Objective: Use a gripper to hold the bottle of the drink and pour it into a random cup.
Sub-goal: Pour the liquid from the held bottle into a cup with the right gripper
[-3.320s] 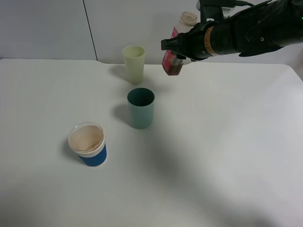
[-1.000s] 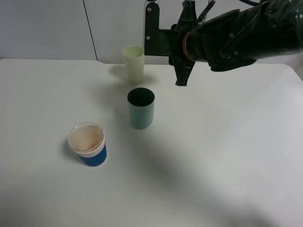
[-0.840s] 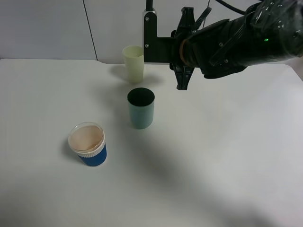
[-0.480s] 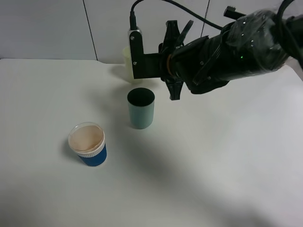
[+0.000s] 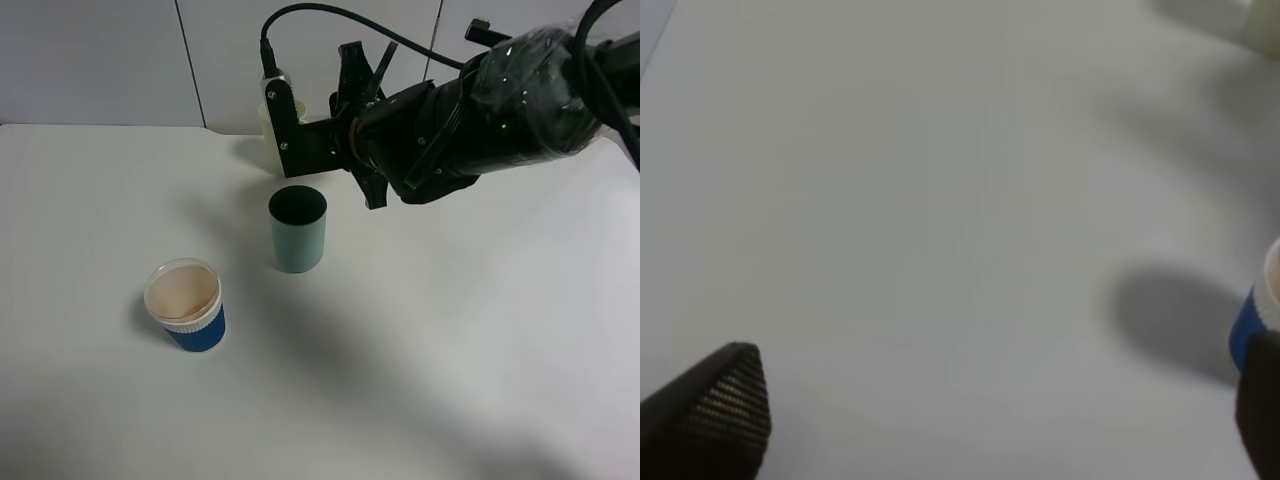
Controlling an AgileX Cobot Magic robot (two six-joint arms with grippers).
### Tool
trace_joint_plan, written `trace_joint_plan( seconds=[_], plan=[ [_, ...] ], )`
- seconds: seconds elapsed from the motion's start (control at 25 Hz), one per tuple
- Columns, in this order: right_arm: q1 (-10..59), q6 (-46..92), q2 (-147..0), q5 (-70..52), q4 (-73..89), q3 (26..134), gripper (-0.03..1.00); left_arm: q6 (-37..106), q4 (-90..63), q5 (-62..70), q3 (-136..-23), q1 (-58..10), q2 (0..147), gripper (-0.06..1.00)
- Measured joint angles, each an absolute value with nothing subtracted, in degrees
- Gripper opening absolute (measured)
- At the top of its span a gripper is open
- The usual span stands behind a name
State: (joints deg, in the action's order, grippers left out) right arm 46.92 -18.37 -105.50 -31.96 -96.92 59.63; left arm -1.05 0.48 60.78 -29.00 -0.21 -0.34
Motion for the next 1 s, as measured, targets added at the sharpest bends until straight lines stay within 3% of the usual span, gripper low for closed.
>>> trace_joint_plan(
  seconds=[1.0],
  plan=[
    [47.5, -6.8, -105.5, -33.6, -97.3, 59.6, 0.37, -1.0, 0.5, 60.8, -29.0, -0.2, -0.3, 0.93]
  ],
)
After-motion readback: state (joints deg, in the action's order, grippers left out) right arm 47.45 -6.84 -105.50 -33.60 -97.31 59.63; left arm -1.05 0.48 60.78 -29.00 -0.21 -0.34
